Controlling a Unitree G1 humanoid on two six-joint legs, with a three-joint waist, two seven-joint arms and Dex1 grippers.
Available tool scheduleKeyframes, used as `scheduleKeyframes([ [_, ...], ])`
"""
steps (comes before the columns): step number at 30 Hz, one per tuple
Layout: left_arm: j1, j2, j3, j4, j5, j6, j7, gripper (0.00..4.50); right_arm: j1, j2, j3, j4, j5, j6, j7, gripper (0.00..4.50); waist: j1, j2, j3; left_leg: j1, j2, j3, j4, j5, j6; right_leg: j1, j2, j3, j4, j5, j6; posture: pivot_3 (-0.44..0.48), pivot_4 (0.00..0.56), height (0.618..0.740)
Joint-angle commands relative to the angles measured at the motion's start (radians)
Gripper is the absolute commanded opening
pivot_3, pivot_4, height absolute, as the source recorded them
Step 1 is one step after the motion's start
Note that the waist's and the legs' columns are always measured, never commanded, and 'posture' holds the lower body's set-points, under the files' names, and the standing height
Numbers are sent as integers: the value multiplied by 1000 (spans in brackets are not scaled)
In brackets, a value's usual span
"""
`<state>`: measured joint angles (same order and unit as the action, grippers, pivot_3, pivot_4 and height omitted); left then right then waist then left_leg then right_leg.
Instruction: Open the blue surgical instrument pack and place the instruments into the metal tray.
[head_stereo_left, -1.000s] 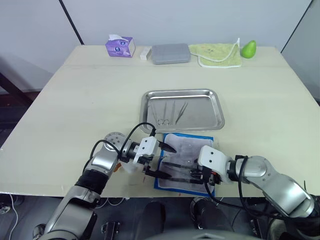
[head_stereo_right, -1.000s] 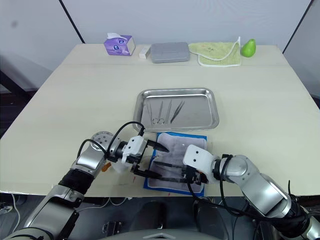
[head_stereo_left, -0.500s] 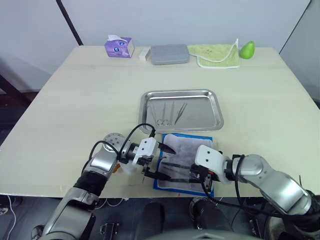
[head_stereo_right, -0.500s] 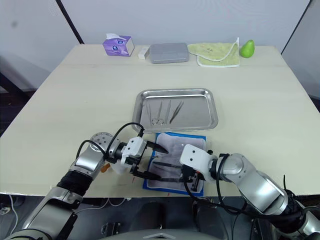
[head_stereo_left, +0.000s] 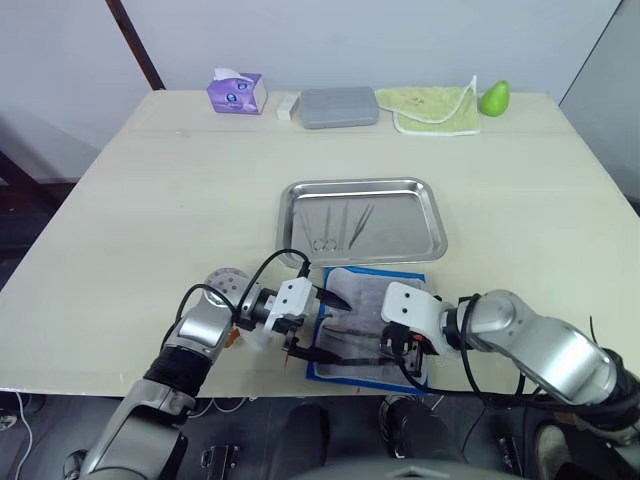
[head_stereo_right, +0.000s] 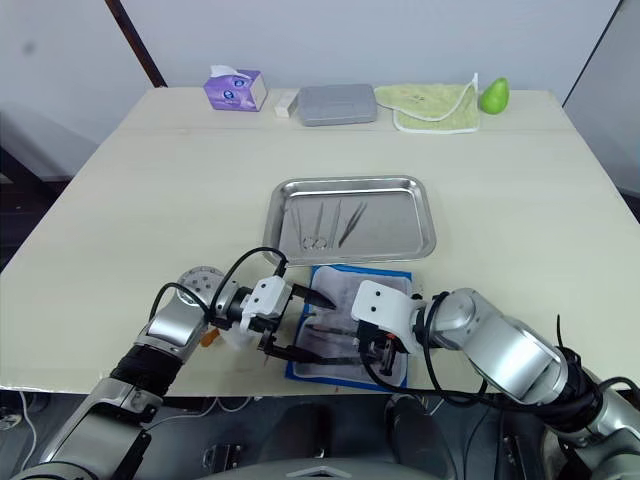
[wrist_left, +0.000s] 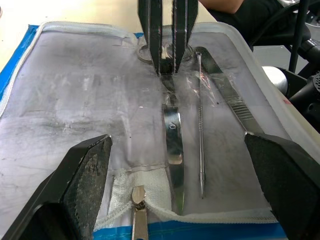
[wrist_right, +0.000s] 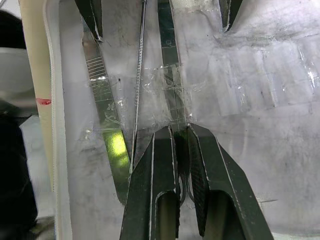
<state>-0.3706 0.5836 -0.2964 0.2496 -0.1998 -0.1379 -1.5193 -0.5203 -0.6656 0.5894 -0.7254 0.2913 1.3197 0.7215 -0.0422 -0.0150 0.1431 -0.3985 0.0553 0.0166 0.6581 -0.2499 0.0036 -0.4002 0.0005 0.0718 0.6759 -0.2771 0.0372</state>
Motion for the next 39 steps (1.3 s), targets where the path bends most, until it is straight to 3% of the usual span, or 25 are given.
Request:
scheduleKeyframes([
  [1,26,2,-40,38,32,26,-4,4500,-82,-24,-15,-31,41,49,16,20,0,2,1,-1,0,0,0,0,0,-2,0,1,1,0,0,0,150,740],
  [12,-4,-21,-58,68,45,42,4,4500,-201,-44,-13,-53,122,116,1,20,3,2,3,-3,-1,0,-1,0,0,-3,-1,0,0,0,0,0,150,740],
  [39,-21,-30,-73,154,61,-24,-6,4500,-180,-268,-18,-92,167,26,35,20,6,2,2,-2,-1,0,-1,0,0,-3,-2,0,0,-1,-1,0,150,740],
])
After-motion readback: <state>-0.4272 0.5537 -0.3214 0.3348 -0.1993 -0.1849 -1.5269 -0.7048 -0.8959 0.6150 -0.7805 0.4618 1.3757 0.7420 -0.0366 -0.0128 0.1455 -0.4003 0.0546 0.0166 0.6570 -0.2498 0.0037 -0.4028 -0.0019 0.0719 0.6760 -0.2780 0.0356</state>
